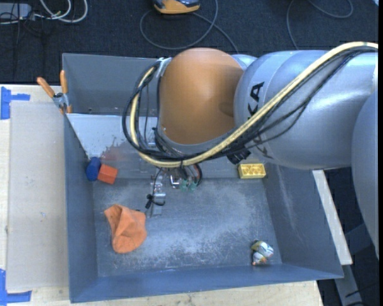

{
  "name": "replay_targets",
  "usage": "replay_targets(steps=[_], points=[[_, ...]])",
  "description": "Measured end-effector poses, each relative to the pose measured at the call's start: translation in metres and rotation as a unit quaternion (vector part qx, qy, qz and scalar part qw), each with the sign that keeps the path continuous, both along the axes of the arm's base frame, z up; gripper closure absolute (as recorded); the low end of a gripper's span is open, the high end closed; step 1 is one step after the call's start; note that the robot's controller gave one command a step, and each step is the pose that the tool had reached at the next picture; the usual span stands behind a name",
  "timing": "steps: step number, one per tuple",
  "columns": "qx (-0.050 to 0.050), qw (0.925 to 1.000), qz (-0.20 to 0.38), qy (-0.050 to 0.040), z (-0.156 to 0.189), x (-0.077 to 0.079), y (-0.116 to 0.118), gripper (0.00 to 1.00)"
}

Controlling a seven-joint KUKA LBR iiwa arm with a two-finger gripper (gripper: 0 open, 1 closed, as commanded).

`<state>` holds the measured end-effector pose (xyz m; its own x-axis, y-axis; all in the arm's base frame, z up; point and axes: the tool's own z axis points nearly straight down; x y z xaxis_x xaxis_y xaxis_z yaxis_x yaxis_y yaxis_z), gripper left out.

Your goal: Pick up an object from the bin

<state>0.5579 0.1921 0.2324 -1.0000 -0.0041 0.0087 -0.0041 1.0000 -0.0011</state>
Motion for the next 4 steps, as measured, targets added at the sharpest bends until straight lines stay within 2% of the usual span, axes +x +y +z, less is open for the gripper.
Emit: replay_targets(steps=[1, 2, 3, 4], points=[[0.001, 1.0000, -0.003, -0.0036, 0.005, 0.002, -0.001, 0.00], [0.002, 0.9918, 0.128, -0.0043, -0.034, -0.005, 0.011, 0.00], [0.002, 0.9701, 0.243, 0.0003, -0.075, -0.038, 0.020, 0.00], [0.003, 0.9283, 0.372, -0.0053, -0.089, 0.008, 0.022, 0.00]])
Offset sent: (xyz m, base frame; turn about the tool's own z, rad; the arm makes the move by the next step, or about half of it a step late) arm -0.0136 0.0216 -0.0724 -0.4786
